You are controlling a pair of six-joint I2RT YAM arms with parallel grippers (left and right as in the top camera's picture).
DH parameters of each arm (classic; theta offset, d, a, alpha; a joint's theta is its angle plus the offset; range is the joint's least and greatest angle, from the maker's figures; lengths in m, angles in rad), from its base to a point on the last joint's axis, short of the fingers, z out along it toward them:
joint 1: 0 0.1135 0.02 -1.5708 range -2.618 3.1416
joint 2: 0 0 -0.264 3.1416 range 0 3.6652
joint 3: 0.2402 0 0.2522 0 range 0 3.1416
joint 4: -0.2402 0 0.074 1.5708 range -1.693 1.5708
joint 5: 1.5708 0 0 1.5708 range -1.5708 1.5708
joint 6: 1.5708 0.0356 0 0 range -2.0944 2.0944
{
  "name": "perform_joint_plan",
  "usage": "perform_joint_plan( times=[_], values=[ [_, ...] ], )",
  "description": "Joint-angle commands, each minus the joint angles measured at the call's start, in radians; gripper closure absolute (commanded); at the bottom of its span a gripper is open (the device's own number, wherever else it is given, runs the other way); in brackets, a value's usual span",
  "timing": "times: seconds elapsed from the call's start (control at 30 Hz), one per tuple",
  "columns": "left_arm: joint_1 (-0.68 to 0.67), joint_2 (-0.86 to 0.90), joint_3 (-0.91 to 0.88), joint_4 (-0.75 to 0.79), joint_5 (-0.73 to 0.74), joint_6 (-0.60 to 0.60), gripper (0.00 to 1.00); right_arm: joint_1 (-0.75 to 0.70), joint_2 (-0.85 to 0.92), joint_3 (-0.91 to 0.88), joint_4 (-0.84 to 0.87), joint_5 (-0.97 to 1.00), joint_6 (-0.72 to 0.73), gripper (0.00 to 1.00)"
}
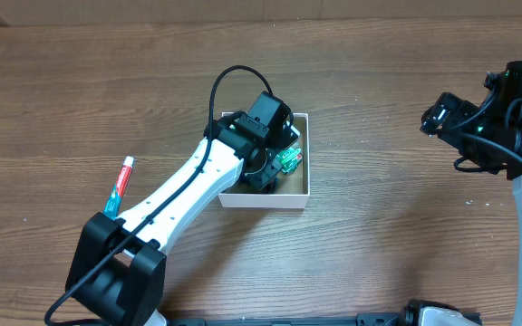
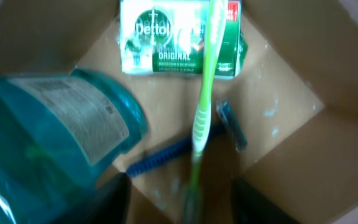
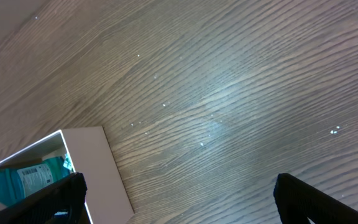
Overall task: Pack container
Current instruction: 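Place the toothbrush into the box and withdraw the left gripper, then grasp the Colgate toothpaste tube with the left gripper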
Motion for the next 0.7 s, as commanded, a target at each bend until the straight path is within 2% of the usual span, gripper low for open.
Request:
perform_joint_plan(
  times=[0.0, 0.1, 0.17, 0.23, 0.3, 0.4, 0.5, 0.57, 0.67],
  values=[
    [0.005, -0.022, 0.144, -0.122, -0.022, -0.103, 0.35, -0.001, -0.004, -0.001, 0.007, 0.008, -0.007, 0.01],
    [0.005, -0.086, 0.269, -0.231, -0.050, -0.177, 0.34, -0.001, -0.004, -0.001, 0.008, 0.009, -0.007, 0.01],
    [0.011, -0.166, 0.301, -0.257, -0.147, -0.253, 0.27, -0.001, -0.003, -0.001, 0.009, 0.009, -0.007, 0.01],
    [0.056, -0.264, 0.301, -0.290, -0.175, -0.313, 0.16, -0.001, 0.000, -0.001, 0.009, 0.009, -0.007, 0.01],
    [0.151, -0.327, 0.299, -0.335, -0.175, -0.345, 0.01, -0.001, 0.009, -0.001, 0.009, 0.009, -0.007, 0.01],
    [0.367, -0.356, 0.270, -0.376, -0.138, -0.364, 0.00, -0.001, 0.032, -0.001, 0.008, 0.008, -0.007, 0.01],
    [0.558, -0.353, 0.169, -0.328, -0.074, -0.357, 0.00, -0.001, 0.046, -0.001, 0.007, 0.008, -0.007, 0.01],
    [0.672, -0.351, 0.023, -0.225, -0.047, -0.357, 0.00, -0.001, 0.047, -0.001, 0.008, 0.009, -0.007, 0.01],
    [0.750, -0.326, -0.185, -0.063, -0.028, -0.351, 0.00, -0.001, 0.047, -0.001, 0.008, 0.009, -0.007, 0.01]
  ],
)
